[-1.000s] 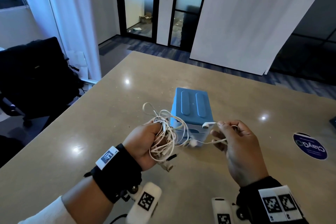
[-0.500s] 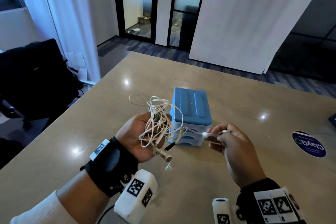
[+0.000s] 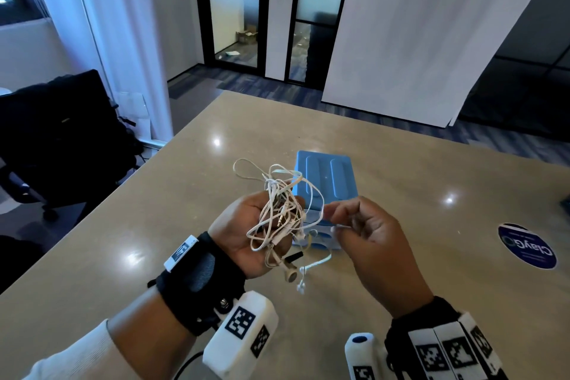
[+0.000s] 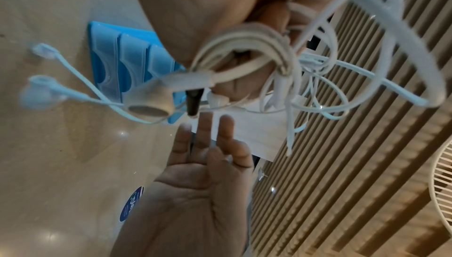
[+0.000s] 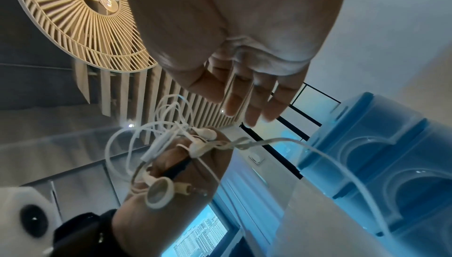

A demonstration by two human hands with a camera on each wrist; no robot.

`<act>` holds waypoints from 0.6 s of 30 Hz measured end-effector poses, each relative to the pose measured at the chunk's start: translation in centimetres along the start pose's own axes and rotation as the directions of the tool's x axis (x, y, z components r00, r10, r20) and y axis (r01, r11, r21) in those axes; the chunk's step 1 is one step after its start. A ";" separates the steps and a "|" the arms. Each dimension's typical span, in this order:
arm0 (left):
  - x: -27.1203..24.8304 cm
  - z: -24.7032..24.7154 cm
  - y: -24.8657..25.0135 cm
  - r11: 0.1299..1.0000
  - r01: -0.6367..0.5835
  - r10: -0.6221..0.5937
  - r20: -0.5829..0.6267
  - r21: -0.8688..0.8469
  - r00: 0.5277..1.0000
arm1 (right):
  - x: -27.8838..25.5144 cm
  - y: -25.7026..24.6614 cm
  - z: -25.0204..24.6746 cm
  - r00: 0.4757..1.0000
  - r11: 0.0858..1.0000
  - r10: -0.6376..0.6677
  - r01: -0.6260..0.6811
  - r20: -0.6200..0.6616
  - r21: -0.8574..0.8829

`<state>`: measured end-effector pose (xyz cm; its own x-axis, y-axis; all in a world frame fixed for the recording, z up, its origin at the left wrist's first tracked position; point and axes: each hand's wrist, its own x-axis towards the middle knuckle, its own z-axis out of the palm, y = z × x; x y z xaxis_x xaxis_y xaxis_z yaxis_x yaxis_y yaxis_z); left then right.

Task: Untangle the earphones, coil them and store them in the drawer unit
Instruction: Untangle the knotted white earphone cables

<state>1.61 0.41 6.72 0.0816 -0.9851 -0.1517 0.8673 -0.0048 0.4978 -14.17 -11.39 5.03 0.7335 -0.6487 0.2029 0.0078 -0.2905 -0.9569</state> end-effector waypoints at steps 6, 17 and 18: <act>1.6 -0.3 -1.1 0.986 0.028 0.019 -0.282 0.164 0.959 | 0.0 -1.6 0.0 0.989 0.976 -0.107 0.123 -0.097 0.177; 2.9 0.4 -2.4 0.988 0.028 0.027 -0.351 0.151 0.936 | -0.1 -0.7 -0.1 0.991 0.978 -0.105 0.118 0.084 -0.169; 2.8 0.5 -2.2 0.991 0.017 0.033 -0.363 0.133 0.931 | -0.2 -0.5 -0.4 0.996 0.981 -0.084 0.090 0.042 -0.174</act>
<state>-0.29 -2.43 5.64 0.2824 -0.8552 -0.4346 0.7953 -0.0446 0.6046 -14.55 -11.37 5.54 0.7583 -0.5917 0.2736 -0.0448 -0.4660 -0.8836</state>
